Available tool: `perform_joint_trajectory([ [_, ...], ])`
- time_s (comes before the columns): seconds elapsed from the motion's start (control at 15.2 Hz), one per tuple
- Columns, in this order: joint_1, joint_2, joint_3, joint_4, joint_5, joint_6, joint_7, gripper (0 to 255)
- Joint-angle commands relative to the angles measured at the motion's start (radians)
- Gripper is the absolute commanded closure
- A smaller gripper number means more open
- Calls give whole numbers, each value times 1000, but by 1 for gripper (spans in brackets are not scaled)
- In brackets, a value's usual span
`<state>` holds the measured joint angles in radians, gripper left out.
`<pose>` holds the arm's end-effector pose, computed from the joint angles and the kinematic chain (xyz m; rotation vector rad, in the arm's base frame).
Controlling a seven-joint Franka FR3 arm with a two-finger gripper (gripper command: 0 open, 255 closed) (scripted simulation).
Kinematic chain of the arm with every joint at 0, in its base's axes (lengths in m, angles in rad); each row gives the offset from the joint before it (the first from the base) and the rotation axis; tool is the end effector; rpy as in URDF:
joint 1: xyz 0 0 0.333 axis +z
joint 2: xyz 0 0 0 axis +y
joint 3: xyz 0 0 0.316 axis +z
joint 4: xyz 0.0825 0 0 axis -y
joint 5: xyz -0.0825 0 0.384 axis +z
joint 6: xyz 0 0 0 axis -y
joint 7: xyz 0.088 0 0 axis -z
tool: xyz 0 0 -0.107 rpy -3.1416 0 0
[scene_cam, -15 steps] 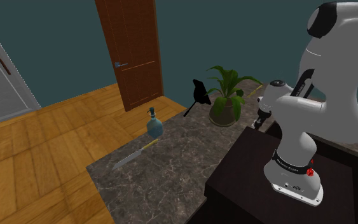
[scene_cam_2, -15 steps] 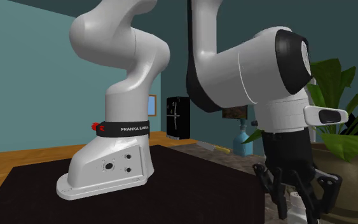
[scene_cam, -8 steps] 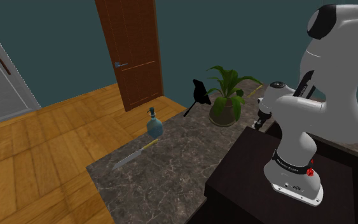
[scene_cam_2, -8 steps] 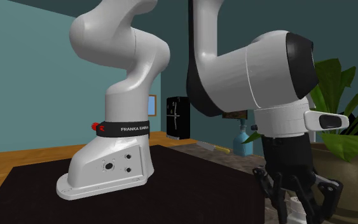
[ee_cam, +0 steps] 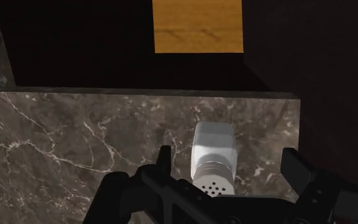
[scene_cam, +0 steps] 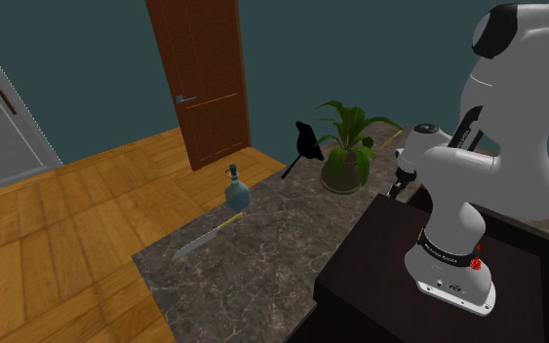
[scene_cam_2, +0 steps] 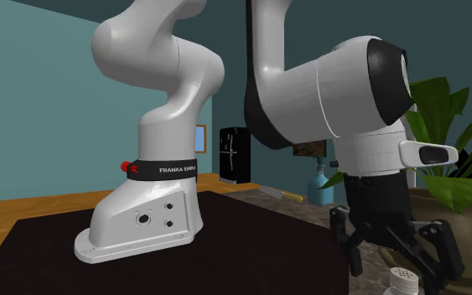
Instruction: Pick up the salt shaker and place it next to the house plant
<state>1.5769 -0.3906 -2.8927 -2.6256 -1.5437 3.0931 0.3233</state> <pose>0.1807 -0.3113 0.1256 3.0176 -0.1860 0.1248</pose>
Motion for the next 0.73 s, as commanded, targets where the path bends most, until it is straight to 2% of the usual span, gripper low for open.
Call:
perform_joint_trajectory([
  [0.0,-39,87,45,-79,232,4,-219,0],
  [0.13,-188,193,226,-172,543,-12,-495,0],
  [0.26,-209,190,244,-169,527,-16,-484,0],
  [0.66,-211,190,246,-169,526,-17,-483,0],
])
